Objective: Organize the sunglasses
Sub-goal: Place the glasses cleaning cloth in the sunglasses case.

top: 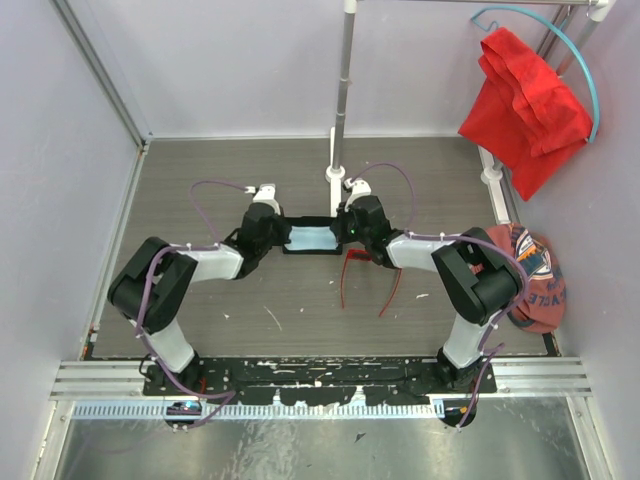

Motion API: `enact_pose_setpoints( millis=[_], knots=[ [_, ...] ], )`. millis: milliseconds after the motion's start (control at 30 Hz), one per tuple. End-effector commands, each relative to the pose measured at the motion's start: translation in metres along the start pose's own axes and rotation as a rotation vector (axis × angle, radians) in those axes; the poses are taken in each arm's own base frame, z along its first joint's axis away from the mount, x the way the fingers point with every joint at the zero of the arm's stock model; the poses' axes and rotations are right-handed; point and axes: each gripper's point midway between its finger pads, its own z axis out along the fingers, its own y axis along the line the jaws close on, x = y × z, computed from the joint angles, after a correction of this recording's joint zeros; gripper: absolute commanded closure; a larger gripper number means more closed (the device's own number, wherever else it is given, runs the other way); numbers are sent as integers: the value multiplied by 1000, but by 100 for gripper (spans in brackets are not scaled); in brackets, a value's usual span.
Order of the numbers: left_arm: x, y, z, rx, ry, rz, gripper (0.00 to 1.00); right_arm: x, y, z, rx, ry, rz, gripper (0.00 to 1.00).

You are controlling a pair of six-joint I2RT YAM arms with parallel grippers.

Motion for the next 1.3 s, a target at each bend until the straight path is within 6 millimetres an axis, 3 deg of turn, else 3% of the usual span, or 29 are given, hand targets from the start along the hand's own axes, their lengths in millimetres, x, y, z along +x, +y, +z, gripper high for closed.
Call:
enact_pose_setpoints(
  millis=[0, 1267],
  knots=[
    [-16, -7, 9, 24, -47, 0, 100, -33, 11, 4, -41, -91, -11, 99],
    [-15, -5, 19, 32, -41, -11, 100, -31, 6, 14, -44, -80, -5, 99]
  ],
)
